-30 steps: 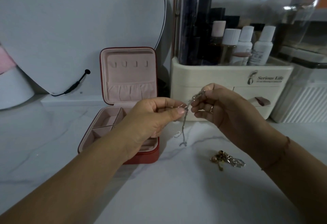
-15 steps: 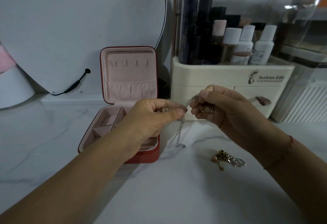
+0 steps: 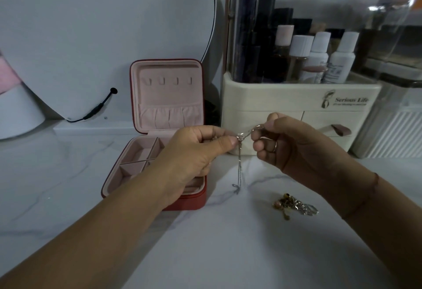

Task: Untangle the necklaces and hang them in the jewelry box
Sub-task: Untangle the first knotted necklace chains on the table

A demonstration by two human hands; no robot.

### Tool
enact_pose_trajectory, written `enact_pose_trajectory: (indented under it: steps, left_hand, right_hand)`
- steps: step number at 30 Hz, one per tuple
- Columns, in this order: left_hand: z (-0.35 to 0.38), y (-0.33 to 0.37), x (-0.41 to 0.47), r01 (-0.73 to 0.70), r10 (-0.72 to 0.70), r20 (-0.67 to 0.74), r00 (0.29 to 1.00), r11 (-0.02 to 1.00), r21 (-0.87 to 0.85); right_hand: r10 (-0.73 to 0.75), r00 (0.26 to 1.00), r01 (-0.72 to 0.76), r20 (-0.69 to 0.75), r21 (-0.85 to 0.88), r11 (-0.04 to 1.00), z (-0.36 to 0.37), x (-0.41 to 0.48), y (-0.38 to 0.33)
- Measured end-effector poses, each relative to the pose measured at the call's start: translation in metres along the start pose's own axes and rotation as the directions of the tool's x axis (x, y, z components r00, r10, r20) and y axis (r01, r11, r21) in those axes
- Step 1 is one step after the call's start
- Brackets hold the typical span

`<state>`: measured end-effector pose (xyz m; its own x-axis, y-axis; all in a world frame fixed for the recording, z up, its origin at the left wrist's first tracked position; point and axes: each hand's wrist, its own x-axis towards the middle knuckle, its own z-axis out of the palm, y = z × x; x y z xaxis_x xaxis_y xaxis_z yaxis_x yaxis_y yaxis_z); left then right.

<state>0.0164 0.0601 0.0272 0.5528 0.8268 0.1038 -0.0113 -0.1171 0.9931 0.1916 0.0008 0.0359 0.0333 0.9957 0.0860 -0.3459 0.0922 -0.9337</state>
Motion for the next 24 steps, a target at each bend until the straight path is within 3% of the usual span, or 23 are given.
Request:
enact_pose_trajectory:
  steps: [9,12,16,24]
  left_hand:
    - [0.0003,0.0004,-0.0008,-0.013,0.011,0.034,0.999,0.999,0.050]
    - [0.0016,-0.0011,-0.0005,-0.026,0.024,0.025,0.999,0.995,0.097]
    - [0.0022,-0.0010,-0.0008,-0.026,0.023,0.024,0.999,0.992,0.123]
    - [0.0010,-0.0030,0.0012,-0.008,0.016,-0.056,0.998,0.990,0.139]
  right_hand:
    - [0.148,0.983,-0.138,0.107,-0.095,0.986,-0.0009,-0.0006,0.0050]
    - [0.151,0.982,-0.120,0.110,-0.247,0.961,0.0021,-0.0016,0.0080]
    - [0.075,0.994,-0.027,0.080,-0.486,0.874,0.0061,-0.0035,0.0091]
    - [-0.107,0.994,0.084,-0.006,-0.577,0.813,0.0030,-0.0025,0.0060]
